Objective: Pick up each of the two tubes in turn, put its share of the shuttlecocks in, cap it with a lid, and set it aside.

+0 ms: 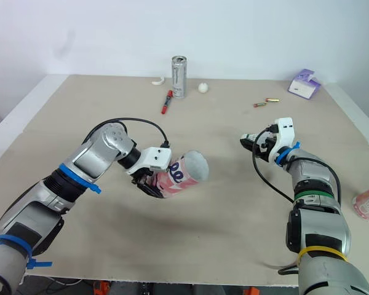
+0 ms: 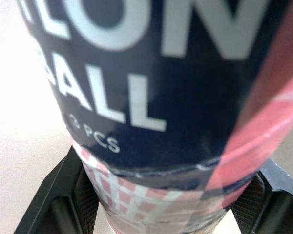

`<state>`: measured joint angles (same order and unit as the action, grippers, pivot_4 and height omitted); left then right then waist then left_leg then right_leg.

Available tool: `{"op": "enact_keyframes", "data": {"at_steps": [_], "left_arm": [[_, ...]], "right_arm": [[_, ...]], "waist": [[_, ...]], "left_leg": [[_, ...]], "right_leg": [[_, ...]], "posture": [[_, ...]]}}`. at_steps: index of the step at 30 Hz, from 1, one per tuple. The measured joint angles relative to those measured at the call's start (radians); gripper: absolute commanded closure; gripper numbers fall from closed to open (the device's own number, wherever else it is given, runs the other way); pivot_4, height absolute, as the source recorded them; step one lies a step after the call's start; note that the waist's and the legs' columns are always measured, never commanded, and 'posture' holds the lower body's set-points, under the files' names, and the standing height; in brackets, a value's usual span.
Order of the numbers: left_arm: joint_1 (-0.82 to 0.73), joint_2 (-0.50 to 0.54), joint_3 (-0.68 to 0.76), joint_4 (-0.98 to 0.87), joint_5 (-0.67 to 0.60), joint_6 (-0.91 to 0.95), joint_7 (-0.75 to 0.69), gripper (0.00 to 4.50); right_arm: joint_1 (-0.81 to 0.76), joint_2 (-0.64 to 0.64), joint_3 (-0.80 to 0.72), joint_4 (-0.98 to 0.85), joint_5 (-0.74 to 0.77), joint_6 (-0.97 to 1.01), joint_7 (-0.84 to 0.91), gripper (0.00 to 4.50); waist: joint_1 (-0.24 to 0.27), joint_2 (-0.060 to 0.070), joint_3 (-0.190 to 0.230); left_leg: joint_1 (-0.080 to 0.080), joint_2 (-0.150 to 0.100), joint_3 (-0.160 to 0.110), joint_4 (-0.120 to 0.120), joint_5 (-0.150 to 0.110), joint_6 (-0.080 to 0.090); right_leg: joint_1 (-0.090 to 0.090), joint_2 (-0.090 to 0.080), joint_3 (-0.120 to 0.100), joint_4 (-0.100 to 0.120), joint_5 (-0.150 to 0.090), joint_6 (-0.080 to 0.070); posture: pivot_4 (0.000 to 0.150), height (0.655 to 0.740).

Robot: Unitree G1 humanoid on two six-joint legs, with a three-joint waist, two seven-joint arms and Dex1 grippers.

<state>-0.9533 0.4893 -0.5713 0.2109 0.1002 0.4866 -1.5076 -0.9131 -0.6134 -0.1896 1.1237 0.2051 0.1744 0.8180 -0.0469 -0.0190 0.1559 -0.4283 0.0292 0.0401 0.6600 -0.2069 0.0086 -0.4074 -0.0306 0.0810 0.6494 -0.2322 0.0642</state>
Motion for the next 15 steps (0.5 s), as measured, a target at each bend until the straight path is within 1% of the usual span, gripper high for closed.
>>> {"op": "enact_keyframes", "data": {"at_steps": [1,2,3,5,6,7,15], "left_arm": [[0.0,0.0,0.0,0.0,0.0,0.001,0.0,1.53],[0.0,0.001,0.0,0.0,0.0,0.001,0.001,1.53],[0.001,0.001,0.0,-0.001,0.0,0.001,0.001,1.53],[0.001,0.001,0.0,-0.002,0.0,0.002,0.002,1.53],[0.001,0.002,0.0,-0.003,0.0,0.002,0.002,1.53],[0.002,0.002,0.0,-0.004,0.0,0.002,0.003,1.53],[0.003,0.002,0.0,-0.005,0.0,0.002,0.004,1.53]], "right_arm": [[-0.003,0.0,0.0,0.005,-0.005,-0.002,-0.004,2.63],[-0.006,0.0,0.0,0.011,-0.009,-0.005,-0.009,2.63],[-0.008,0.0,0.0,0.015,-0.015,-0.009,-0.012,3.54],[-0.01,0.0,0.0,0.02,-0.02,-0.013,-0.014,4.11],[-0.01,0.0,0.0,0.021,-0.022,-0.014,-0.014,4.33],[-0.01,0.0,0.0,0.022,-0.027,-0.021,-0.014,4.44],[-0.005,0.0,0.0,0.014,-0.037,-0.045,0.001,4.44]], "waist": [[0.0,0.0,0.0],[0.0,0.0,0.0],[0.0,0.0,0.0],[0.0,0.0,0.0],[0.0,0.0,0.0],[0.0,0.0,0.0],[0.0,0.0,0.0]], "left_leg": [[0.0,0.0,0.0,0.0,0.0,0.0],[0.0,0.0,0.0,0.0,0.0,0.0],[0.001,0.0,0.0,-0.001,0.0,0.0],[0.001,0.0,0.0,-0.001,0.0,0.0],[0.001,0.0,0.0,-0.001,0.0,0.0],[0.001,0.0,0.0,-0.001,0.0,0.0],[0.001,0.0,0.0,-0.001,0.0,0.0]], "right_leg": [[0.0,0.0,0.0,0.0,0.0,0.0],[0.0,0.0,0.0,0.0,0.0,0.0],[0.0,0.0,0.0,0.0,0.0,0.0],[0.0,0.0,0.0,0.0,0.0,0.0],[0.0,0.0,0.0,0.0,0.0,0.0],[0.0,0.0,0.0,0.0,0.0,0.0],[0.0,0.0,0.0,0.0,0.0,0.0]], "posture": [[0.15,0.74],[0.15,0.74],[0.15,0.74],[0.15,0.74],[0.15,0.74],[0.15,0.74],[0.15,0.74]]}}
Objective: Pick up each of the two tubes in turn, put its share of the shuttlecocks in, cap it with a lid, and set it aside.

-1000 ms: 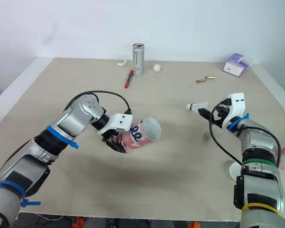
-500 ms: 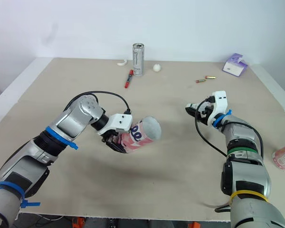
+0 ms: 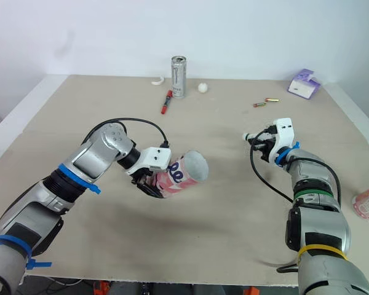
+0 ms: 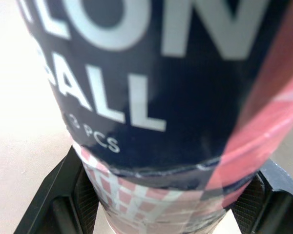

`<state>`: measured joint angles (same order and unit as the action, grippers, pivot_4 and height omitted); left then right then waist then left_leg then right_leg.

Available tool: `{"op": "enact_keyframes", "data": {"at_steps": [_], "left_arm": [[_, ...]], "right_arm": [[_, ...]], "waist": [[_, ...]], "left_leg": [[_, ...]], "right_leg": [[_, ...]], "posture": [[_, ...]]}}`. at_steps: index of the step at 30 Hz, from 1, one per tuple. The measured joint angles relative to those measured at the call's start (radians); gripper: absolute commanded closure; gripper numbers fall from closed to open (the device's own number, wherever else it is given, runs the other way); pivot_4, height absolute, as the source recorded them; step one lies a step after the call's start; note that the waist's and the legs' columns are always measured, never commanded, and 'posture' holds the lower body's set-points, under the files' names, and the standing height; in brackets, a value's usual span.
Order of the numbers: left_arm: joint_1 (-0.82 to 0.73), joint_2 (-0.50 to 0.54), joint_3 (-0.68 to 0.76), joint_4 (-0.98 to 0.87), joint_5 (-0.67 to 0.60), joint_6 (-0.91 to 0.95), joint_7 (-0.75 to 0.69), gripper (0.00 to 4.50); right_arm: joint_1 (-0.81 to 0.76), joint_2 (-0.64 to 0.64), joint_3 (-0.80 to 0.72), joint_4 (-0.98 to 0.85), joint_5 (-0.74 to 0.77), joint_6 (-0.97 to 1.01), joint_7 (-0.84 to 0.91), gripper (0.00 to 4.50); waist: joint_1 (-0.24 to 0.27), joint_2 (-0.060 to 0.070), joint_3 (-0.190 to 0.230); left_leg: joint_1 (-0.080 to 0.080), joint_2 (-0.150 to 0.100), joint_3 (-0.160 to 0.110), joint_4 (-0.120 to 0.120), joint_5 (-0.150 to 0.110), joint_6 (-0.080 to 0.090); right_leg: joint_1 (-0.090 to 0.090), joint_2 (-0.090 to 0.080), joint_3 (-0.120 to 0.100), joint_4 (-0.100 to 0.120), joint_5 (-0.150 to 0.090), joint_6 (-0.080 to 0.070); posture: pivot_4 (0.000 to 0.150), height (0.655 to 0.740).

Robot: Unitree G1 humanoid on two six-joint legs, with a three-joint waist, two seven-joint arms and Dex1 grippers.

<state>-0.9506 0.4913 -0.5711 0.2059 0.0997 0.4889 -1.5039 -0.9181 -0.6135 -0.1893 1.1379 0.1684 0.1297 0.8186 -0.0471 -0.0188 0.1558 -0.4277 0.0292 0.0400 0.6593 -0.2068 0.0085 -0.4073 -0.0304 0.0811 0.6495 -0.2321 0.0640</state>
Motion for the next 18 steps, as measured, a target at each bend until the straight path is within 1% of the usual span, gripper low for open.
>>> {"op": "enact_keyframes", "data": {"at_steps": [3,4,5,6,7,8,9,12,13,15,16,18], "left_arm": [[0.0,-0.001,0.0,-0.001,-0.001,0.0,0.0,1.53],[0.001,-0.002,0.001,-0.001,-0.003,0.0,0.0,1.53],[0.001,-0.006,-0.001,-0.002,-0.005,0.0,0.0,1.53],[0.004,-0.002,0.005,0.002,-0.014,0.0,-0.001,1.53],[0.007,0.0,0.005,-0.002,-0.017,-0.001,-0.001,1.53],[0.006,0.003,0.006,0.001,-0.017,0.0,-0.005,1.53],[0.004,0.002,0.004,0.003,-0.016,0.0,-0.004,1.53],[0.006,0.004,0.005,0.008,-0.017,-0.001,-0.002,1.53],[0.005,0.003,0.003,0.012,-0.016,-0.002,0.003,1.53],[0.005,0.002,0.003,0.013,-0.015,-0.004,0.007,1.53],[0.005,0.001,0.002,0.016,-0.015,-0.008,0.008,1.53],[0.004,-0.001,0.001,0.016,-0.015,-0.008,0.007,1.53]], "right_arm": [[0.046,-0.001,0.0,-0.107,0.004,-0.002,0.013,4.44],[0.121,-0.006,0.002,-0.272,0.017,0.012,0.036,4.44],[0.239,-0.028,0.007,-0.504,0.028,0.051,0.044,4.44],[0.326,-0.043,0.015,-0.698,0.042,0.082,0.047,4.44],[0.427,-0.074,0.012,-0.924,0.062,0.124,0.05,4.44],[0.463,-0.083,0.011,-1.044,0.072,0.15,0.048,4.44],[0.522,-0.122,-0.002,-1.225,0.09,0.193,0.046,4.44],[0.561,-0.172,-0.024,-1.421,0.128,0.248,0.049,4.44],[0.571,-0.205,-0.044,-1.551,0.169,0.294,0.052,4.44],[0.577,-0.229,-0.052,-1.629,0.201,0.323,0.057,4.44],[0.596,-0.272,-0.054,-1.721,0.258,0.378,0.079,4.44],[0.598,-0.276,-0.055,-1.735,0.269,0.391,0.084,4.44]], "waist": [[0.001,0.0,0.0],[0.002,0.0,0.0],[0.005,0.001,0.0],[0.006,0.001,-0.001],[0.008,0.004,-0.001],[0.007,0.004,-0.001],[0.006,0.004,-0.001],[0.008,0.004,0.0],[0.007,0.003,0.0],[0.008,0.002,0.0],[0.008,0.002,0.0],[0.008,0.001,0.0]], "left_leg": [[0.0,0.0,0.0,0.0,0.0,0.0],[0.0,0.0,-0.001,-0.001,0.0,0.0],[-0.001,-0.001,-0.002,-0.001,0.0,0.0],[-0.002,-0.001,-0.003,-0.001,0.0,0.0],[-0.003,-0.001,-0.004,-0.002,0.0,0.0],[-0.002,-0.001,-0.004,-0.002,0.0,0.0],[-0.002,-0.001,-0.003,-0.002,0.0,0.0],[-0.001,0.0,-0.004,-0.002,0.0,-0.001],[0.0,0.0,-0.004,-0.001,0.0,-0.001],[0.001,0.0,-0.004,0.0,0.0,-0.001],[0.0,0.0,-0.003,0.001,0.0,-0.001],[0.0,0.0,-0.003,0.001,0.0,-0.001]], "right_leg": [[0.0,0.0,0.0,0.0,0.0,0.0],[0.0,0.0,0.0,0.0,-0.001,0.001],[0.0,0.0,0.0,0.0,-0.001,0.001],[-0.001,0.001,0.0,0.002,-0.003,0.0],[-0.002,0.0,0.0,0.002,-0.004,0.0],[-0.001,0.001,0.0,0.002,-0.004,0.0],[-0.001,0.001,0.0,0.002,-0.005,0.001],[0.0,0.002,-0.001,0.002,-0.007,0.005],[0.0,0.002,0.0,0.002,-0.007,0.003],[0.001,0.002,0.0,0.002,-0.008,0.001],[0.001,0.002,0.001,0.002,-0.008,0.0],[0.001,0.002,0.001,0.002,-0.008,0.0]], "posture": [[0.15,0.74],[0.15,0.74],[0.15,0.74],[0.15,0.74],[0.15,0.74],[0.15,0.74],[0.15,0.74],[0.15,0.74],[0.15,0.74],[0.15,0.74],[0.15,0.74],[0.15,0.74]]}}
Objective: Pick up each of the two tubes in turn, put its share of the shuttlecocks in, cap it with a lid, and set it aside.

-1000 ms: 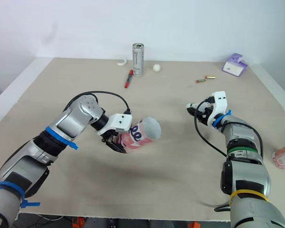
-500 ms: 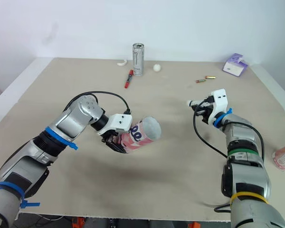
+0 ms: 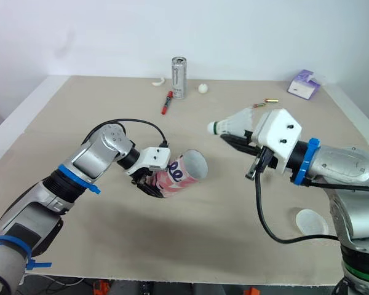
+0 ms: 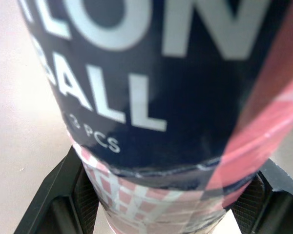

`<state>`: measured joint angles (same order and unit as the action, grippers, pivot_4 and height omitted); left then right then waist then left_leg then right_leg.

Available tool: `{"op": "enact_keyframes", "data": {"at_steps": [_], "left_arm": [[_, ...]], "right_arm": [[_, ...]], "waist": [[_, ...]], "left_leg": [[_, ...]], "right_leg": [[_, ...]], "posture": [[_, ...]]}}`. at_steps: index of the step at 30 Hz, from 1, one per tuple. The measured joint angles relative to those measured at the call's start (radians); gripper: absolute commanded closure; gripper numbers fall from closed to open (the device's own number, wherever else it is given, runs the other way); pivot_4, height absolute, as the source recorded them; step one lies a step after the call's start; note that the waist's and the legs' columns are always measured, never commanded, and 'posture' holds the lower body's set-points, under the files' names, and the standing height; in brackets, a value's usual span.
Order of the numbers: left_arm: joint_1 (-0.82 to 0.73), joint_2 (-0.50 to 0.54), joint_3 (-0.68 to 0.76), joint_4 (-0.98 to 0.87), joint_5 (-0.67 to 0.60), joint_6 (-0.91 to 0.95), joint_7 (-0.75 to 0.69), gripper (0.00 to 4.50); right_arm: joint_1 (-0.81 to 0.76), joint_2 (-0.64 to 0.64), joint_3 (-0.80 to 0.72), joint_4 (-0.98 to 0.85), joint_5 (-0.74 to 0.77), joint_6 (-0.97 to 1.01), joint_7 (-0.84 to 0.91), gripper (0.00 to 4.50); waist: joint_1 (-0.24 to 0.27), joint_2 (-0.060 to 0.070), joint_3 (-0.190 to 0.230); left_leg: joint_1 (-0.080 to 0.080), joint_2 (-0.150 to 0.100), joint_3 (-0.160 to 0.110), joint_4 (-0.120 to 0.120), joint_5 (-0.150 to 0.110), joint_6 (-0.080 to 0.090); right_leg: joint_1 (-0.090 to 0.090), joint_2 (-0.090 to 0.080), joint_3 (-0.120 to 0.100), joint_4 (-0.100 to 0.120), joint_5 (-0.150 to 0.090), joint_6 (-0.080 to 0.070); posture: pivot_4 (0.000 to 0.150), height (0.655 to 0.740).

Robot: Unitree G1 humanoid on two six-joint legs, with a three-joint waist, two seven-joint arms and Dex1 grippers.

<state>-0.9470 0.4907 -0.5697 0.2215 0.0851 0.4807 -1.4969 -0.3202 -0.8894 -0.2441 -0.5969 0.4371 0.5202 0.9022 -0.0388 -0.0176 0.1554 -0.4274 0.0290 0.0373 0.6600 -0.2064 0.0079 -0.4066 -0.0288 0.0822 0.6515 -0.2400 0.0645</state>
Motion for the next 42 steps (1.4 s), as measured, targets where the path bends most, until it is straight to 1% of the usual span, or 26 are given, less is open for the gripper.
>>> {"op": "enact_keyframes", "data": {"at_steps": [2,6,12,17,18,19,20,21,22,23,24,25,26,28,29,30,31,33,35,38,39,40,42], "left_arm": [[-0.001,-0.006,-0.002,-0.001,-0.002,-0.001,0.002,1.53],[-0.001,-0.006,-0.002,-0.001,-0.005,-0.003,-0.001,1.53],[-0.001,-0.005,-0.002,-0.001,-0.004,-0.002,0.003,1.53],[0.0,-0.005,-0.002,-0.003,-0.005,-0.001,0.004,1.53],[0.0,-0.005,-0.002,-0.003,-0.005,-0.001,0.005,1.53],[0.0,-0.007,-0.003,-0.004,-0.005,-0.001,0.006,1.53],[0.0,-0.007,-0.003,-0.004,-0.006,-0.001,0.006,1.53],[0.0,-0.007,-0.003,-0.004,-0.006,-0.001,0.006,1.53],[0.0,-0.007,-0.003,-0.004,-0.006,-0.001,0.006,1.53],[0.0,-0.007,-0.003,-0.004,-0.006,-0.001,0.006,1.53],[0.0,-0.007,-0.003,-0.004,-0.006,-0.001,0.005,1.53],[0.0,-0.007,-0.003,-0.004,-0.006,-0.001,0.005,1.53],[0.0,-0.008,-0.003,-0.004,-0.006,-0.001,0.008,1.53],[0.0,-0.008,-0.003,-0.004,-0.006,-0.002,0.007,1.53],[0.0,-0.008,-0.003,-0.004,-0.006,-0.002,0.007,1.53],[0.0,-0.008,-0.003,-0.004,-0.006,-0.002,0.007,1.53],[0.0,-0.008,-0.003,-0.004,-0.006,-0.002,0.007,1.53],[0.0,-0.009,-0.003,-0.004,-0.006,-0.003,0.007,1.53],[0.0,-0.008,-0.003,-0.004,-0.006,-0.003,0.007,1.53],[0.0,-0.009,-0.003,-0.003,-0.006,-0.005,0.007,1.53],[0.0,-0.009,-0.003,-0.002,-0.006,-0.006,0.006,1.53],[0.0,-0.009,-0.003,-0.002,-0.005,-0.006,0.006,1.53],[0.0,-0.011,-0.003,-0.001,-0.005,-0.007,0.007,1.53]], "right_arm": [[0.04,-0.052,-0.002,-0.039,0.03,0.036,0.024,4.44],[0.095,-0.091,-0.003,-0.069,0.049,0.038,0.077,4.44],[0.097,-0.113,0.014,-0.076,0.057,0.012,0.105,4.44],[0.064,-0.117,0.084,-0.078,0.046,-0.016,0.116,4.44],[0.051,-0.116,0.098,-0.078,0.047,-0.016,0.115,4.15],[0.027,-0.115,0.121,-0.082,0.049,-0.014,0.114,3.71],[0.027,-0.115,0.124,-0.083,0.049,-0.014,0.113,3.52],[0.026,-0.115,0.127,-0.085,0.05,-0.012,0.113,3.16],[0.024,-0.115,0.128,-0.085,0.051,-0.01,0.113,2.89],[0.023,-0.115,0.129,-0.085,0.051,-0.008,0.113,2.75],[0.018,-0.115,0.13,-0.085,0.052,-0.003,0.112,2.17],[0.01,-0.115,0.13,-0.085,0.056,0.002,0.111,1.99],[-0.022,-0.116,0.122,-0.086,0.093,0.032,0.102,1.47],[-0.026,-0.118,0.11,-0.086,0.125,0.056,0.101,0.74],[-0.028,-0.118,0.104,-0.086,0.143,0.072,0.1,0.58],[-0.034,-0.118,0.082,-0.086,0.186,0.106,0.096,0.19],[-0.045,-0.119,0.061,-0.084,0.218,0.132,0.093,0.06],[-0.082,-0.151,-0.02,-0.054,0.314,0.216,0.078,0.06],[-0.093,-0.157,-0.041,-0.012,0.341,0.253,0.072,0.06],[-0.101,-0.16,-0.023,0.029,0.339,0.267,0.072,0.76],[-0.115,-0.161,0.004,0.044,0.327,0.265,0.073,1.27],[-0.123,-0.161,0.022,0.054,0.316,0.263,0.074,1.42],[-0.141,-0.161,0.074,0.07,0.284,0.253,0.077,2.37]], "waist": [[0.004,0.0,0.0],[0.009,-0.002,0.0],[0.009,-0.003,0.0],[0.01,-0.003,0.0],[0.011,-0.003,0.0],[0.013,-0.003,0.0],[0.014,-0.003,0.001],[0.014,-0.003,0.001],[0.014,-0.003,0.001],[0.014,-0.003,0.001],[0.014,-0.003,0.001],[0.014,-0.003,0.001],[0.015,-0.003,0.001],[0.016,-0.004,0.001],[0.016,-0.004,0.001],[0.016,-0.004,0.001],[0.016,-0.004,0.001],[0.016,-0.004,0.001],[0.016,-0.004,0.001],[0.016,-0.004,0.001],[0.015,-0.004,0.001],[0.015,-0.004,0.001],[0.016,-0.004,0.001]], "left_leg": [[0.0,0.0,0.0,0.0,0.0,0.0],[-0.001,0.0,0.0,0.0,0.0,0.0],[-0.001,0.0,0.0,0.0,0.0,0.0],[-0.001,0.0,0.0,0.0,0.0,0.0],[-0.001,0.0,0.0,0.0,0.0,0.0],[-0.001,0.0,0.0,0.0,0.0,0.0],[-0.001,0.0,0.0,0.0,0.0,0.0],[-0.001,0.0,0.0,0.0,0.0,0.0],[-0.001,0.0,0.0,0.0,0.0,0.0],[-0.001,0.0,0.0,0.0,0.0,0.0],[-0.001,0.0,0.0,0.0,0.0,0.0],[-0.001,0.0,0.0,0.0,0.0,0.0],[-0.001,0.001,0.0,0.0,0.0,0.0],[-0.001,0.001,0.0,0.0,0.0,0.0],[-0.001,0.001,0.0,0.0,0.0,0.0],[-0.002,0.001,0.0,0.0,0.0,0.0],[-0.001,0.001,0.0,0.0,0.0,0.0],[-0.001,0.001,0.0,0.0,0.0,0.0],[-0.001,0.001,0.0,0.0,0.0,0.0],[-0.001,0.001,0.0,0.0,0.0,0.0],[-0.001,0.001,0.001,0.0,0.0,0.0],[-0.001,0.001,0.001,0.0,0.0,0.0],[-0.001,0.001,0.0,0.0,0.0,0.0]], "right_leg": [[0.0,0.0,0.0,0.0,-0.001,0.0],[-0.001,0.0,0.0,0.0,-0.001,0.0],[-0.001,0.0,-0.001,0.0,-0.001,0.0],[-0.001,0.0,0.0,0.0,-0.001,0.0],[-0.001,0.0,0.0,0.0,-0.001,0.0],[-0.001,0.0,-0.001,0.0,-0.001,0.0],[-0.001,0.0,-0.001,0.0,-0.001,0.0],[-0.001,0.0,-0.001,0.0,-0.001,0.0],[-0.001,0.0,-0.001,0.0,-0.001,0.0],[-0.001,0.0,-0.001,0.0,-0.001,0.0],[-0.001,0.0,0.0,0.0,-0.001,0.0],[-0.001,0.0,0.0,0.0,-0.001,0.0],[-0.001,0.0,-0.001,0.0,-0.001,-0.001],[-0.001,0.0,-0.001,0.0,-0.001,-0.001],[-0.001,0.0,-0.001,0.0,-0.001,-0.001],[-0.001,0.0,-0.001,0.0,-0.001,-0.001],[-0.001,0.0,-0.001,0.0,-0.001,-0.001],[-0.001,0.0,-0.001,-0.001,-0.001,-0.001],[-0.001,0.0,-0.001,-0.001,-0.001,-0.001],[-0.001,0.0,-0.001,-0.001,-0.001,-0.001],[-0.001,0.0,0.0,-0.001,-0.001,-0.001],[-0.001,0.0,0.0,-0.001,-0.001,-0.001],[-0.001,0.0,-0.001,-0.001,-0.001,-0.001]], "posture": [[0.15,0.74],[0.15,0.74],[0.15,0.74],[0.15,0.74],[0.15,0.74],[0.15,0.74],[0.15,0.74],[0.15,0.74],[0.15,0.74],[0.15,0.74],[0.15,0.74],[0.15,0.74],[0.15,0.74],[0.15,0.74],[0.15,0.74],[0.15,0.74],[0.15,0.74],[0.15,0.74],[0.15,0.74],[0.15,0.74],[0.15,0.74],[0.15,0.74],[0.15,0.74]]}}
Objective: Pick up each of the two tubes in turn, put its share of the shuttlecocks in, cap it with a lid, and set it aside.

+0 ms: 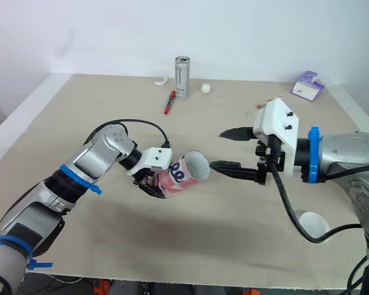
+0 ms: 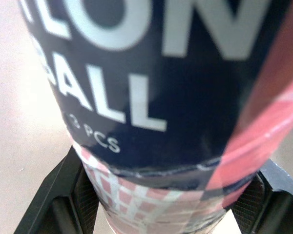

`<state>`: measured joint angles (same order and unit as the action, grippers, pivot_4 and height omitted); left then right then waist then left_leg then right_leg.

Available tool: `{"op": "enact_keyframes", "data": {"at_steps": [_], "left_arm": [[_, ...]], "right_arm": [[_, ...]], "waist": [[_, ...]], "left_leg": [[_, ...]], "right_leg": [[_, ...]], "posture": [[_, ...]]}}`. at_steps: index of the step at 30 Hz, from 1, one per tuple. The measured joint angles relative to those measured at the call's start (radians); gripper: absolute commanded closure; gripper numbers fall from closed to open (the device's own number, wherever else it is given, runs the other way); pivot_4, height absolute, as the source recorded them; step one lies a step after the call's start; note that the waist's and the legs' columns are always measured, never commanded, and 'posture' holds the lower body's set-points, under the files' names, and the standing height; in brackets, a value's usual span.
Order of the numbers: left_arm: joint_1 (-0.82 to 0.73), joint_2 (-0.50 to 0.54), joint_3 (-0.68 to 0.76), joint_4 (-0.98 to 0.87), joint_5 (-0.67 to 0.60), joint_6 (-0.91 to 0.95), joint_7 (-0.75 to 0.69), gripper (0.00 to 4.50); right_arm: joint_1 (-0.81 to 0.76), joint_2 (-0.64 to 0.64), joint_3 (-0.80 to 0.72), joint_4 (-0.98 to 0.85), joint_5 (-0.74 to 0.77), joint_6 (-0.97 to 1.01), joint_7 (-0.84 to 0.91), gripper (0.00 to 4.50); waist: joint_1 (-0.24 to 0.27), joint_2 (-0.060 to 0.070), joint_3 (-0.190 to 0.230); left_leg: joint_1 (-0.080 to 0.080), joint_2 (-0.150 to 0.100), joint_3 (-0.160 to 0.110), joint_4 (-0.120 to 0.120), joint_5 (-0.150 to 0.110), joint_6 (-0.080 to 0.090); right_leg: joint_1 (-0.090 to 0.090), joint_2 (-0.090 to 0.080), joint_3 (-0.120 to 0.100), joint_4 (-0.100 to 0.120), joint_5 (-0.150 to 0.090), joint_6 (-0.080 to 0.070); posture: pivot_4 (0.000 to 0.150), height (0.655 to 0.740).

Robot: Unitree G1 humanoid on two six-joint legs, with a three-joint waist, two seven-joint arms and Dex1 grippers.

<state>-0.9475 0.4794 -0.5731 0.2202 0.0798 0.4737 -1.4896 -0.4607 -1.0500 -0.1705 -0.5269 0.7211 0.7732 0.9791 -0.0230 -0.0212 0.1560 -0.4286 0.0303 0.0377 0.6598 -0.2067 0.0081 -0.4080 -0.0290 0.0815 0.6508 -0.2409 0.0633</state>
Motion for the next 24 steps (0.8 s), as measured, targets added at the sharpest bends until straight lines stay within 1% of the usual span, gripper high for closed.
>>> {"op": "enact_keyframes", "data": {"at_steps": [2,4,6,7,8,9,12,13,15,17,19,21,24], "left_arm": [[-0.001,-0.003,0.0,0.001,0.0,0.0,-0.001,1.53],[-0.001,-0.004,0.0,0.001,0.0,-0.001,-0.001,1.53],[-0.003,-0.005,0.0,0.003,0.0,-0.004,-0.001,1.53],[-0.003,-0.005,0.0,0.005,0.0,-0.006,-0.001,1.53],[-0.003,-0.009,0.0,0.009,0.0,-0.01,-0.001,1.53],[-0.005,-0.01,0.0,0.01,0.001,-0.01,-0.001,1.53],[-0.005,-0.015,0.0,0.013,0.001,-0.011,-0.001,1.53],[-0.005,-0.016,0.001,0.022,0.001,-0.012,-0.001,1.53],[-0.005,-0.016,0.001,0.025,0.0,-0.012,-0.001,1.53],[-0.002,-0.012,0.005,0.032,-0.001,-0.012,-0.001,1.53],[-0.003,-0.009,0.006,0.037,-0.001,-0.009,-0.002,1.53],[0.0,0.002,0.008,0.045,-0.001,-0.007,-0.003,1.53],[0.0,0.008,0.008,0.047,0.014,-0.004,0.001,1.53]], "right_arm": [[-0.037,0.0,0.091,0.013,-0.055,-0.017,0.012,3.06],[-0.051,0.0,0.123,0.016,-0.07,-0.022,0.02,3.95],[-0.077,0.005,0.167,0.021,-0.09,-0.025,0.026,4.39],[-0.087,0.007,0.182,0.023,-0.098,-0.025,0.029,4.45],[-0.156,0.038,0.287,0.047,-0.159,-0.041,0.05,4.45],[-0.188,0.063,0.345,0.071,-0.203,-0.058,0.065,4.45],[-0.217,0.093,0.421,0.103,-0.253,-0.074,0.082,4.45],[-0.289,0.129,0.511,0.158,-0.33,-0.099,0.106,4.45],[-0.318,0.148,0.549,0.174,-0.36,-0.103,0.115,4.45],[-0.372,0.205,0.636,0.211,-0.432,-0.108,0.135,4.45],[-0.386,0.215,0.649,0.221,-0.45,-0.108,0.138,4.45],[-0.433,0.262,0.695,0.261,-0.497,-0.107,0.155,4.45],[-0.458,0.292,0.72,0.29,-0.541,-0.109,0.175,4.45]], "waist": [[0.0,0.0,0.0],[0.0,0.0,0.0],[0.0,0.0,0.0],[0.0,0.0,0.0],[0.001,0.0,0.0],[0.001,0.0,0.0],[0.003,0.0,0.0],[0.002,0.0,0.0],[0.001,0.0,0.0],[0.001,0.0,0.0],[0.001,-0.001,-0.001],[-0.007,-0.002,-0.001],[-0.013,-0.002,-0.002]], "left_leg": [[0.0,0.0,0.0,0.0,0.0,0.0],[-0.001,0.0,0.0,0.0,0.0,0.0],[-0.001,0.0,0.0,0.0,0.0,0.0],[-0.001,0.0,0.0,0.0,0.0,0.0],[-0.002,-0.001,0.0,0.0,0.0,0.0],[-0.002,-0.001,0.0,0.0,0.0,0.0],[-0.002,-0.001,-0.001,0.001,0.0,0.0],[-0.002,-0.001,0.0,0.001,0.0,0.0],[-0.002,0.0,0.0,0.001,0.0,0.0],[-0.001,0.0,0.0,0.002,0.0,0.0],[0.0,0.001,0.0,0.002,0.0,0.0],[0.003,0.005,0.001,0.002,0.0,0.0],[0.007,0.007,0.0,0.002,0.001,0.002]], "right_leg": [[0.0,0.0,0.0,0.0,0.0,0.0],[-0.001,0.0,0.0,0.0,0.0,0.0],[-0.001,0.0,0.0,0.0,0.0,0.0],[-0.001,0.0,0.0,0.0,0.0,0.0],[-0.001,0.0,0.0,0.0,0.0,0.0],[-0.001,0.0,0.0,0.0,0.0,0.0],[-0.001,0.0,-0.001,0.0,0.0,0.0],[-0.002,-0.001,0.0,0.0,0.0,0.0],[-0.002,0.0,-0.001,0.0,0.0,0.0],[-0.001,0.0,-0.001,0.0,0.001,0.0],[-0.001,0.001,-0.001,0.0,0.001,-0.001],[0.0,0.004,-0.001,0.001,0.005,-0.005],[0.001,0.008,-0.002,0.002,0.009,-0.011]], "posture": [[0.15,0.74],[0.15,0.74],[0.15,0.74],[0.15,0.74],[0.15,0.74],[0.15,0.74],[0.15,0.74],[0.15,0.74],[0.15,0.74],[0.15,0.74],[0.15,0.74],[0.15,0.74],[0.15,0.74]]}}
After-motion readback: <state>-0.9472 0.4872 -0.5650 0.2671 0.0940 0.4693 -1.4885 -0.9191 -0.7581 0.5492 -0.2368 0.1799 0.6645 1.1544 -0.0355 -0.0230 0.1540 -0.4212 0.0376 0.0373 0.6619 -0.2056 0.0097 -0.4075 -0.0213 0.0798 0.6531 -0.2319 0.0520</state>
